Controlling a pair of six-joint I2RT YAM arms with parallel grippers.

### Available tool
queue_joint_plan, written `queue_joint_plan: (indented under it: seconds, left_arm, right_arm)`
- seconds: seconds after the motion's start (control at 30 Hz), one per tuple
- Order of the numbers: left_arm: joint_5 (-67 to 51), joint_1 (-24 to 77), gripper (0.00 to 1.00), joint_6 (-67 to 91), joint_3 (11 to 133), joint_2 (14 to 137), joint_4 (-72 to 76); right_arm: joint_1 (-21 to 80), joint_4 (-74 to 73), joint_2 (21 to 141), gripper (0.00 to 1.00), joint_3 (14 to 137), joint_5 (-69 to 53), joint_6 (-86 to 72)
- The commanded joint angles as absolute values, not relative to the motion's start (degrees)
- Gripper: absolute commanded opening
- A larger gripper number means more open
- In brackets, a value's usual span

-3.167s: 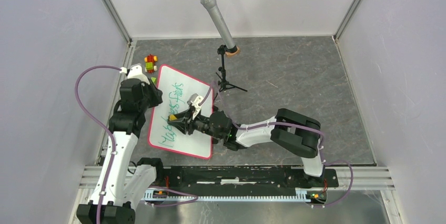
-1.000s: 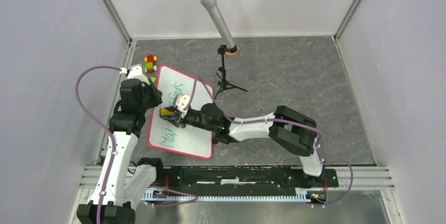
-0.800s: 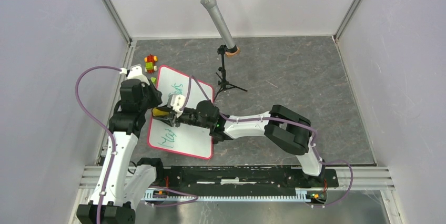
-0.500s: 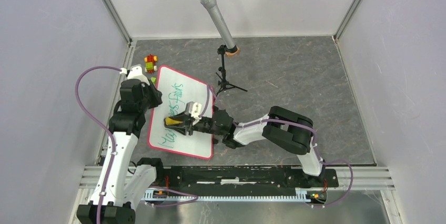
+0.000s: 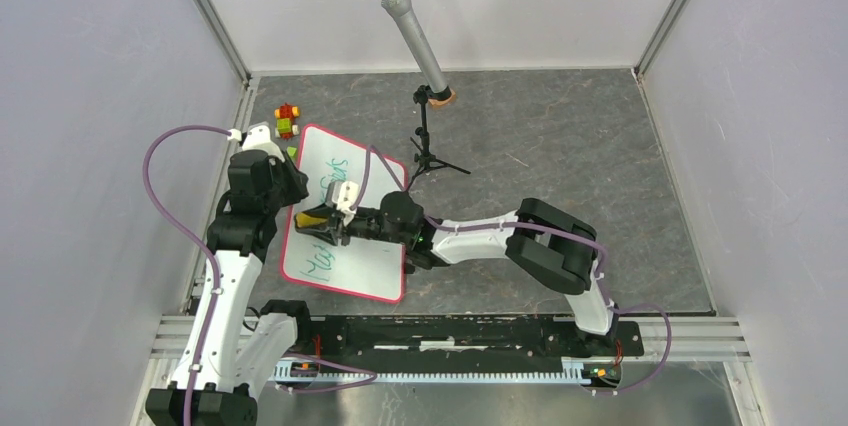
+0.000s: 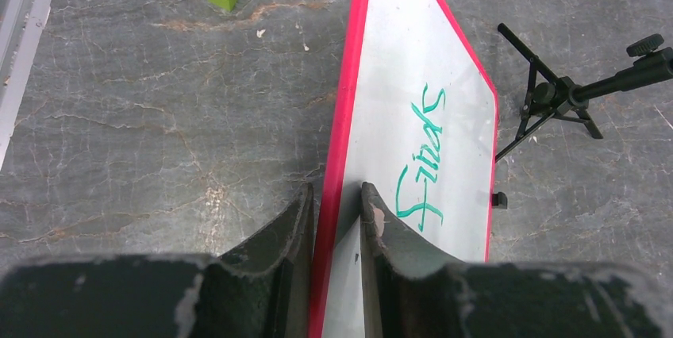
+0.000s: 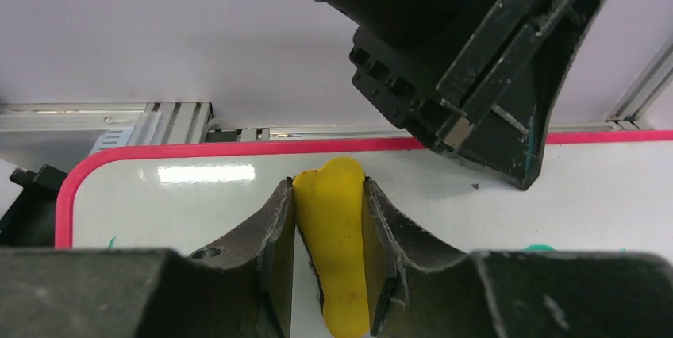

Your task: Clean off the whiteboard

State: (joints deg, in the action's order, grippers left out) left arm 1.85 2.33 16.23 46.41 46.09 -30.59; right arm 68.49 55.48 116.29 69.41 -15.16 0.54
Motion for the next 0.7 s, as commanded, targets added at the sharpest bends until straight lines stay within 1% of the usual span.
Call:
queue_joint_plan:
  seconds: [0.0, 0.1, 0.17, 0.27, 0.4, 0.53, 0.67]
  left_arm:
    - [-4.31, 3.99, 0.02, 17.13, 45.62, 45.87, -34.09]
    - [-4.44, 3.99, 0.02, 17.14, 45.75, 46.18, -34.10]
    - [-4.56, 3.99, 0.02, 17.14, 45.70, 46.37, -34.08]
    - [-4.60, 3.98, 0.02, 17.19, 45.73, 46.49, -34.10]
    - [-4.57, 3.96, 0.02, 17.19, 45.71, 46.32, -34.10]
    - [-4.48, 3.98, 0.02, 17.23, 45.73, 46.08, -34.07]
    - [-4.71, 3.97, 0.02, 17.30, 45.71, 46.31, -34.10]
  right_arm:
    - [70.32, 43.86, 120.24, 0.22, 71.45, -20.02, 2.32]
    - [72.43, 43.46, 119.02, 0.21, 67.61, -20.83, 5.88]
    - [73.50, 45.16, 117.62, 0.21, 62.77, -21.30, 6.83]
    - [73.75, 52.92, 115.82, 0.21, 54.56, -22.55, 3.26]
    - [73.43, 56.04, 115.40, 0.21, 47.56, -20.27, 1.41]
    - [73.30, 54.06, 114.37, 0.21, 46.92, -17.75, 2.60]
    - [73.37, 50.45, 110.85, 0.21, 50.51, -16.50, 3.74]
